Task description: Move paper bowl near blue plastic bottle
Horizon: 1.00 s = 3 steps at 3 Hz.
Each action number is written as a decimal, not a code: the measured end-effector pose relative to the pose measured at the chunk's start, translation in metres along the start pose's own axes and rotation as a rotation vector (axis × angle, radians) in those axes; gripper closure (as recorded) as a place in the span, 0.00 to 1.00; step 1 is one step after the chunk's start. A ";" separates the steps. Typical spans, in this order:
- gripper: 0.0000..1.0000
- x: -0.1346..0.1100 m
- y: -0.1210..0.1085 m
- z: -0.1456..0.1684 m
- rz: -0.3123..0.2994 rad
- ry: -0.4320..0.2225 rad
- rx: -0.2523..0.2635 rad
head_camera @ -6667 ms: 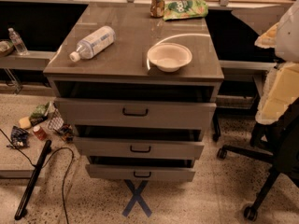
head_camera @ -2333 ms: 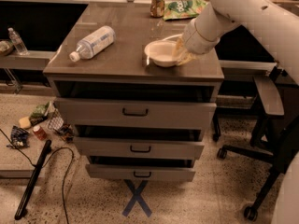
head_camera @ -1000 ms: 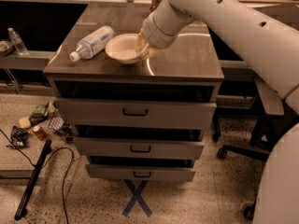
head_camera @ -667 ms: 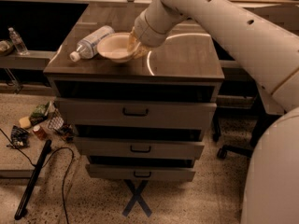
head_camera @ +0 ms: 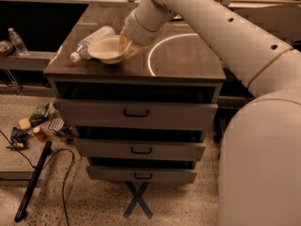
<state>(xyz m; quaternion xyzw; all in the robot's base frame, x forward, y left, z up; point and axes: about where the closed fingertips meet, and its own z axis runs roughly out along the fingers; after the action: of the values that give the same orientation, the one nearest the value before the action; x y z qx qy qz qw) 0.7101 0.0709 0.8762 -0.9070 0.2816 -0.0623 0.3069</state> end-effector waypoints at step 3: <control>0.00 0.019 0.004 -0.024 0.041 0.043 0.010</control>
Offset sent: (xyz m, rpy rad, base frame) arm 0.0087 0.0002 0.0023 0.0052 0.0077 -0.0073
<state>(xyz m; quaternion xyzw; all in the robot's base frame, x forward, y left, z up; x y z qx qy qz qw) 0.7176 0.0452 0.8922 -0.8979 0.3062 -0.0768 0.3067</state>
